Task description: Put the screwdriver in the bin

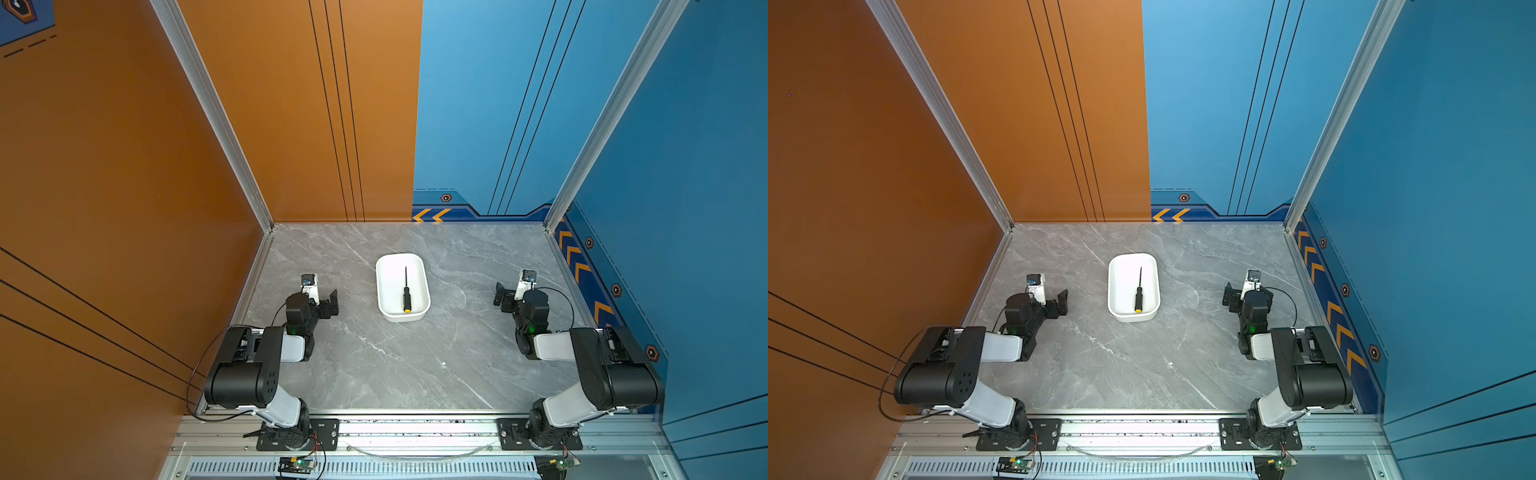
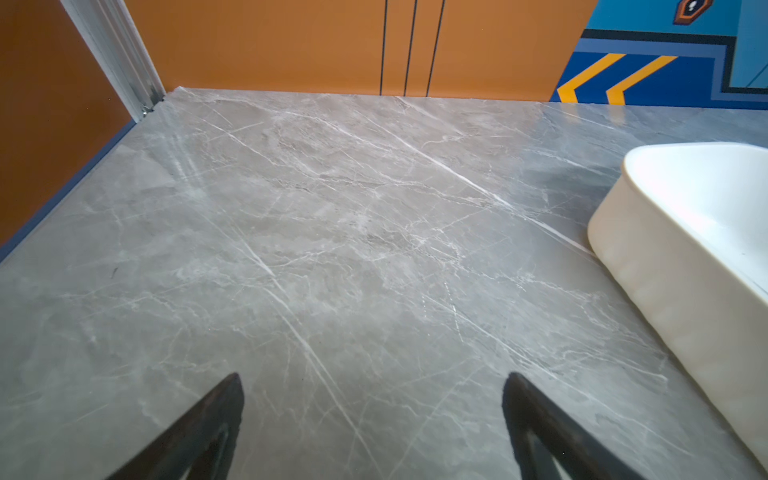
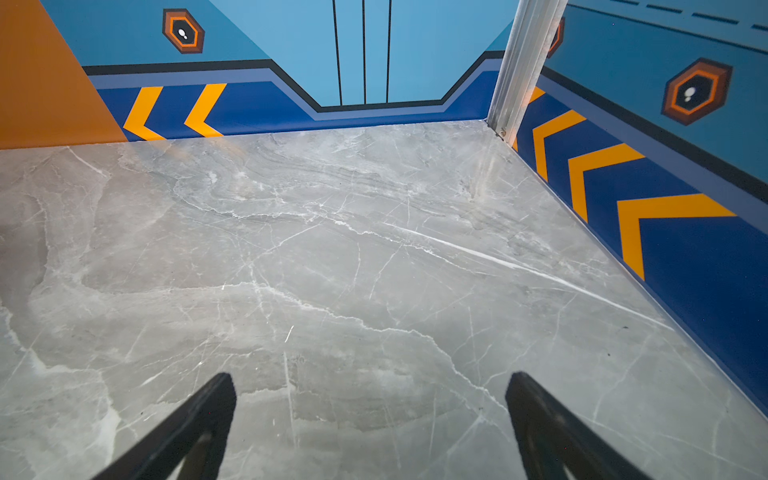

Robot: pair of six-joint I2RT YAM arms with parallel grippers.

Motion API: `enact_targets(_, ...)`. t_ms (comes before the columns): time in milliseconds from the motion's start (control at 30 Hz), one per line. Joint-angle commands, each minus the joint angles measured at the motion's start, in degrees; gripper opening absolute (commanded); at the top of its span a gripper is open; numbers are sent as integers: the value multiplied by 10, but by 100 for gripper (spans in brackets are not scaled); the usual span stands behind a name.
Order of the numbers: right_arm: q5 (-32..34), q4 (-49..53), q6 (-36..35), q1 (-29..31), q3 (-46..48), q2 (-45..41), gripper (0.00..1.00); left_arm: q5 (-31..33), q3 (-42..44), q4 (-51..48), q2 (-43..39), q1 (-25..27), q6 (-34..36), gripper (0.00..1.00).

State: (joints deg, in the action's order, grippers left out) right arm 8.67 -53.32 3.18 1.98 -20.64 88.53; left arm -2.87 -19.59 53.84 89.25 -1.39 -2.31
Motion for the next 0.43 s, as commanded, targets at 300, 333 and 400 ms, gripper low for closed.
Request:
enact_targets(300,-5,13,3,-1,-8,1,100,34,-9,14,4,-1,14,98)
enact_targets(333,-5,13,2,0,-7,1,100,34,-10,14,4,-1,15,98)
enact_targets(400,-4,11,2,0,-7,1,100,32,-10,14,4,-1,15,98)
